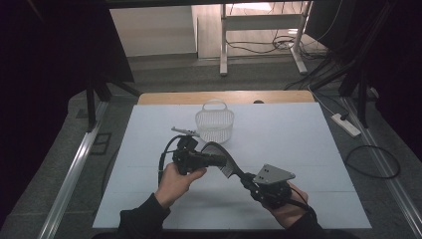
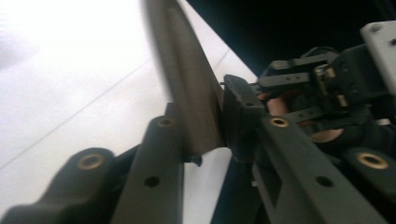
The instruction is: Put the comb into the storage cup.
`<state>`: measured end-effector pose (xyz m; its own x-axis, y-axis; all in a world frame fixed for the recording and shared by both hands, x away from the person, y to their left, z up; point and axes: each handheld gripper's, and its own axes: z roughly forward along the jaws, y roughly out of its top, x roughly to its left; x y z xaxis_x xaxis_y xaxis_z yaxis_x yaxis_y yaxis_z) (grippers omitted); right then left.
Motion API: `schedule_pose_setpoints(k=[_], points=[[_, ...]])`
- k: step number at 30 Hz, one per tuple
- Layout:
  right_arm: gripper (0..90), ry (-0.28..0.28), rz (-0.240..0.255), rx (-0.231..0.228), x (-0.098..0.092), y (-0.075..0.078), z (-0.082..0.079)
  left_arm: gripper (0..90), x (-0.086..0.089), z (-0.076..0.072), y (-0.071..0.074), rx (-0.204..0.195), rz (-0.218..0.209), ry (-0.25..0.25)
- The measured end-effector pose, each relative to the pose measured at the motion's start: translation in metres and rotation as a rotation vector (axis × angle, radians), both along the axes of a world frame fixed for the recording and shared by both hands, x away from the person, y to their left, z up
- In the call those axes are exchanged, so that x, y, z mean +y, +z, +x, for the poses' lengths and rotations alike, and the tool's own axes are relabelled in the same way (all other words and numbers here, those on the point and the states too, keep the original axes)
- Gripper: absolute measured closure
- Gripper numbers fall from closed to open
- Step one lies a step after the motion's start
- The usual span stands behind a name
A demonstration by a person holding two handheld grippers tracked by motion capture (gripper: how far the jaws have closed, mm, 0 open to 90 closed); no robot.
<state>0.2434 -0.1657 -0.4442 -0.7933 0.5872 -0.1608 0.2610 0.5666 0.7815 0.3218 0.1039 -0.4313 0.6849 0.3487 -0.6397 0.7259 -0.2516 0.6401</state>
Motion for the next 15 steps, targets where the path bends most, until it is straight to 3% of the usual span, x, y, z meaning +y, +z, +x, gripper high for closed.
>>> schedule_pose_setpoints(k=[4,11,15], points=[[72.2,-0.005,-0.025,-0.018,0.0024,-0.0024,-0.0007,86.0,0.0000,0.0000,-0.0011,0.032,-0.042,-0.020],[70.7,-0.007,-0.018,-0.008,0.0029,-0.0040,0.0012,87.3,-0.0008,-0.0025,0.0011,0.023,-0.029,-0.009],[63.3,-0.008,0.004,0.012,0.0010,-0.0032,0.0026,87.4,0.0012,-0.0023,0.0015,0.019,-0.026,0.006]])
